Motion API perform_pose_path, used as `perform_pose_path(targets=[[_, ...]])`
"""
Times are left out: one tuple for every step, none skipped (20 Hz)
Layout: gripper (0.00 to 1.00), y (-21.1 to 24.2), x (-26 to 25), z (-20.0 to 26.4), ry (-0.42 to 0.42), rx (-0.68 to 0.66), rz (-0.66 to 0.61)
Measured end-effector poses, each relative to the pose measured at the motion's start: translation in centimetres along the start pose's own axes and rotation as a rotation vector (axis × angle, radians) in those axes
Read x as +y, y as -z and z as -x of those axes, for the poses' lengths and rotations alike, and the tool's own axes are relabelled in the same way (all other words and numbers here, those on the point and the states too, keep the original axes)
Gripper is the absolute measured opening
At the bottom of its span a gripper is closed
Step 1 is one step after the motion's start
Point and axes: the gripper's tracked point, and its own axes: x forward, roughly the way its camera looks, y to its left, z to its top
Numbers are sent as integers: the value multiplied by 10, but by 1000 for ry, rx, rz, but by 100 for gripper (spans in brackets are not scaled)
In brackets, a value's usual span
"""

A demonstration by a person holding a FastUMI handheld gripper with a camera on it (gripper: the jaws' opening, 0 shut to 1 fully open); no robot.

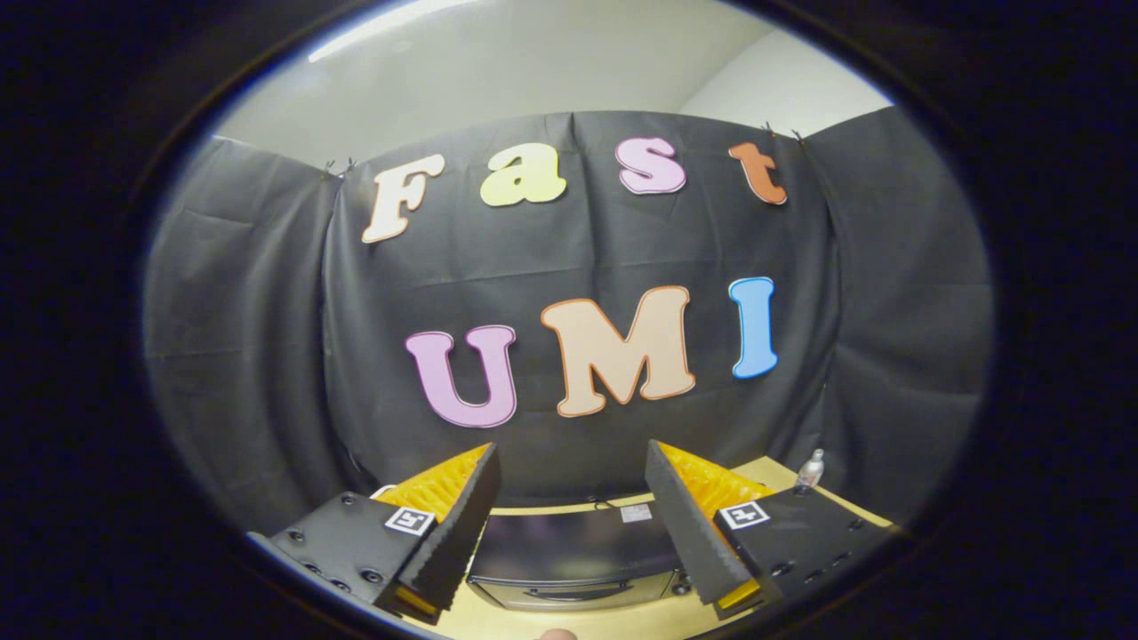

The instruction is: Open the toaster oven, put the food inside, and close the toaster oven door.

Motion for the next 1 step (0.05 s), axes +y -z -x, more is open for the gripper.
perform_pose_path(targets=[[100, -6, -1, 1, 3, -12, 7]])
